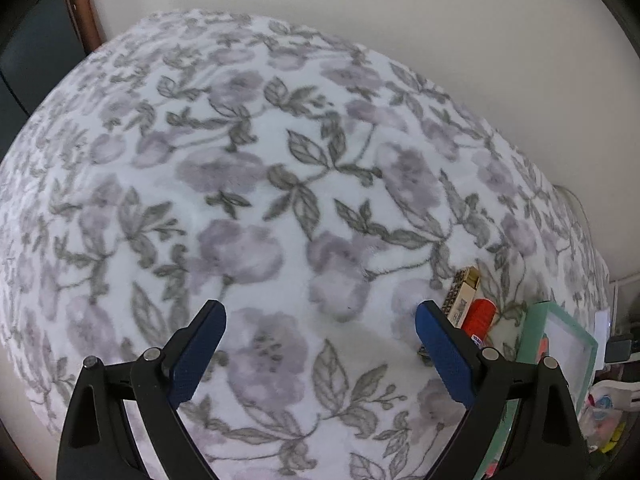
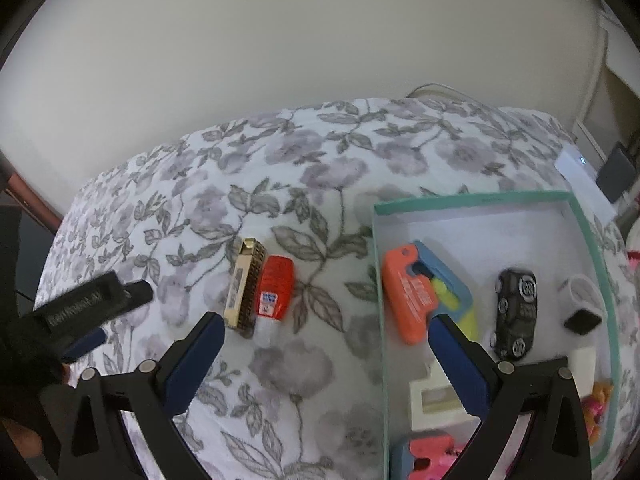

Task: Organize rigid objects
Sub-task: 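Move both tools back toward the red bottle and gold box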

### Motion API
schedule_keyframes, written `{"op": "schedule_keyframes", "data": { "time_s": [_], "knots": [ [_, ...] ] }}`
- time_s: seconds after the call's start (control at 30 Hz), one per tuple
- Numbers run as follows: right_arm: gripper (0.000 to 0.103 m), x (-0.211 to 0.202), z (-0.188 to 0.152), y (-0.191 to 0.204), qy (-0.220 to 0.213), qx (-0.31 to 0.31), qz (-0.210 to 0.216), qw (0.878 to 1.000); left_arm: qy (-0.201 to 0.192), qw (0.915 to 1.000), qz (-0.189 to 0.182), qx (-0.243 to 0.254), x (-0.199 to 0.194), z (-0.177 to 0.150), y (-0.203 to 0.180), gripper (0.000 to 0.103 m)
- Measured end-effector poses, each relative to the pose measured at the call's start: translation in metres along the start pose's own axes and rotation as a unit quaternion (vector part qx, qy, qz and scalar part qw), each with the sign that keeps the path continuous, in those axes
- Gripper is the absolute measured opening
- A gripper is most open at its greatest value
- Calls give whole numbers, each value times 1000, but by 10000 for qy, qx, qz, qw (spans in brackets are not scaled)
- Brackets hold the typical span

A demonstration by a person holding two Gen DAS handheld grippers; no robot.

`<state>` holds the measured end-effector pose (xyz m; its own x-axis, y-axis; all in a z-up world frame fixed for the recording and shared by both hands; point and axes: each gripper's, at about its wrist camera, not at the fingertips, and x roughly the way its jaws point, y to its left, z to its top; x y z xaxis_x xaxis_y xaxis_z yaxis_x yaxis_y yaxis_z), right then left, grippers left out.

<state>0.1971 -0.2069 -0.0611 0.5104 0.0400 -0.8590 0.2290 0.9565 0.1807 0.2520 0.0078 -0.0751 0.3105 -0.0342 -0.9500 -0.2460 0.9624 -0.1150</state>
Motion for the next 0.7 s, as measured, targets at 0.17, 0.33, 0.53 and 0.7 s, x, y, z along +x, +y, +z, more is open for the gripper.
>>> {"op": "schedule_keyframes", "data": {
  "time_s": [0.17,0.33,0.53,0.7],
  "knots": [
    [93,10,10,7,68,-25,3,10000,146,9999,46,-18,15,0,0,96],
    [81,31,11,10,312,195,314,9988,175,9995,61,-246,22,2,14,96],
    [68,52,6,19,480,117,228,9985,228,9990,31,-392,27,3,22,96],
    [53,62,7,20,540,100,202,9983,239,9992,-27,-317,29,3,19,96]
  ]
}}
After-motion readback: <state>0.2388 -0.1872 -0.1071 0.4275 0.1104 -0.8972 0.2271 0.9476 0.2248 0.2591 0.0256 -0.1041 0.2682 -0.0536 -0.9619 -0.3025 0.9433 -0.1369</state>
